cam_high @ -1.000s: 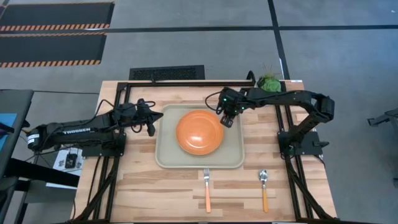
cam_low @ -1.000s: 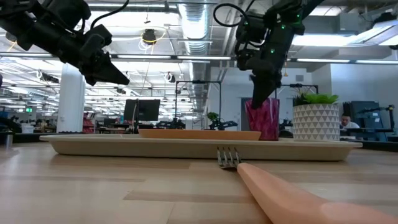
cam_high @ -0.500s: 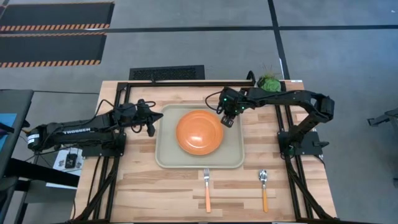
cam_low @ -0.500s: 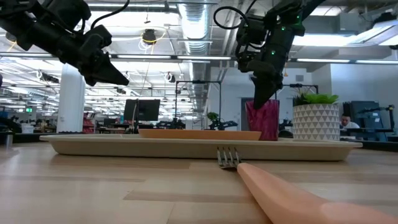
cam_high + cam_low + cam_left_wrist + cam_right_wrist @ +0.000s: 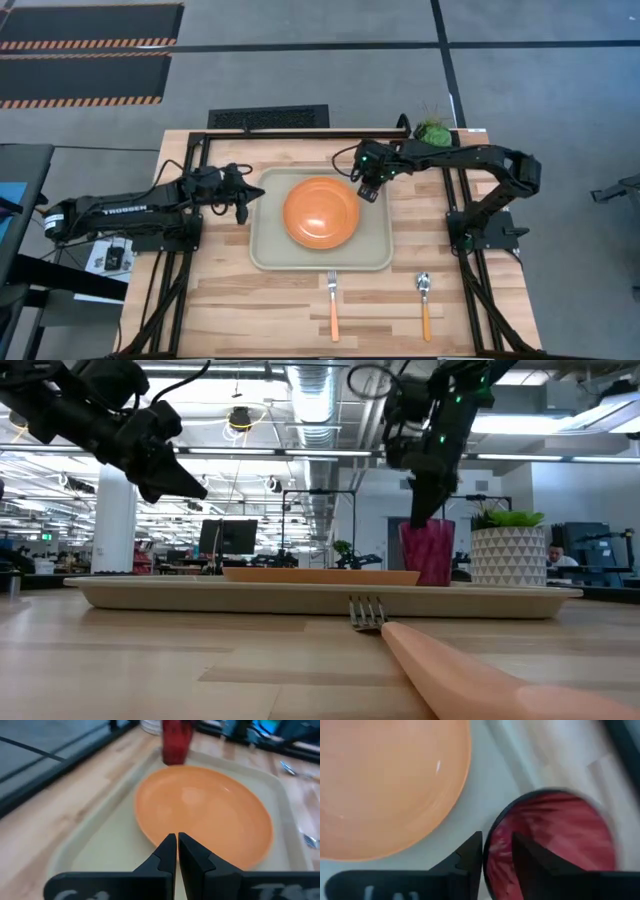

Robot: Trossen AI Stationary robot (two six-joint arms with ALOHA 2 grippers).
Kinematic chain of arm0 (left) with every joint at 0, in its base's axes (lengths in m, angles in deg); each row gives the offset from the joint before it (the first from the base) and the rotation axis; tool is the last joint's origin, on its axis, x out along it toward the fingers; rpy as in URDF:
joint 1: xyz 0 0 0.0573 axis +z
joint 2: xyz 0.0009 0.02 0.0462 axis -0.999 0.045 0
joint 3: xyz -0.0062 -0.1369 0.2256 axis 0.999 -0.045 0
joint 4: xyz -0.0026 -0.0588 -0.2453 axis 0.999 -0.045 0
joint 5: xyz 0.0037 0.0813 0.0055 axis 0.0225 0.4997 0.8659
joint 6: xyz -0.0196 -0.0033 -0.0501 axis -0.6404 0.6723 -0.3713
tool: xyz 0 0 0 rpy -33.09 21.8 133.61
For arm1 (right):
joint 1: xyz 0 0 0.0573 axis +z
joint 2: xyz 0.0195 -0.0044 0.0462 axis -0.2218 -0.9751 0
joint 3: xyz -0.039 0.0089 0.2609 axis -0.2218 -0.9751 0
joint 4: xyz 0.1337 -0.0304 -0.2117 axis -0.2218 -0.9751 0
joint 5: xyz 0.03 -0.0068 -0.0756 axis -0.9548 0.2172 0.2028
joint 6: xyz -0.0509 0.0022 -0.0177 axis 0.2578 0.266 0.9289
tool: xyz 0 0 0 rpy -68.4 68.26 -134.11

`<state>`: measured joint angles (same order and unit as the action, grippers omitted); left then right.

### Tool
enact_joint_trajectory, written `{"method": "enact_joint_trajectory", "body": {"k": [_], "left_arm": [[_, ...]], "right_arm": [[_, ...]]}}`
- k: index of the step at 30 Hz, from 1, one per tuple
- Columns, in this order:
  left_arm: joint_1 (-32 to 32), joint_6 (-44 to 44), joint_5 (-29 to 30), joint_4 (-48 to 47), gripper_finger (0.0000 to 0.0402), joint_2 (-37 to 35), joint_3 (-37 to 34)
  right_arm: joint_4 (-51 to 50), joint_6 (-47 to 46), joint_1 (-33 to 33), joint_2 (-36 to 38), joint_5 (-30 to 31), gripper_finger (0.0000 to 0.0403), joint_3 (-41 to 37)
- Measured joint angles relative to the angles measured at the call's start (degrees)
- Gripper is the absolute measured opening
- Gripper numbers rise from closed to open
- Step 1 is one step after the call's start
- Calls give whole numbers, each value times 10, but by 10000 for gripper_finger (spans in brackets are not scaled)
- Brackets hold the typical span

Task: Pick and place plate/cup/fork/spoon on tray
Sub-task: Adjust the orange plate on the gray serving tray

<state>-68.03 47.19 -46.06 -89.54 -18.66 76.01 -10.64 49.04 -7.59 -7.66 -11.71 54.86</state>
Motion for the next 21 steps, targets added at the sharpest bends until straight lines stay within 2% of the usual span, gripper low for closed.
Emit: {"method": "enact_joint_trajectory", "body": {"k": [4,7,10,17,21], "left_arm": [[-20,3,-3,4,6,40,0],[-35,3,-3,16,6,79,0],[-44,-1,-3,37,6,121,2],[-47,7,31,32,6,220,38],[-47,16,55,10,6,275,63]], "right_arm": [[-28,13,3,48,7,150,24],[-32,17,12,91,7,151,27],[-49,17,26,116,0,125,25],[-46,3,71,133,-23,14,-25],[-30,-6,93,130,-24,20,-46]]}}
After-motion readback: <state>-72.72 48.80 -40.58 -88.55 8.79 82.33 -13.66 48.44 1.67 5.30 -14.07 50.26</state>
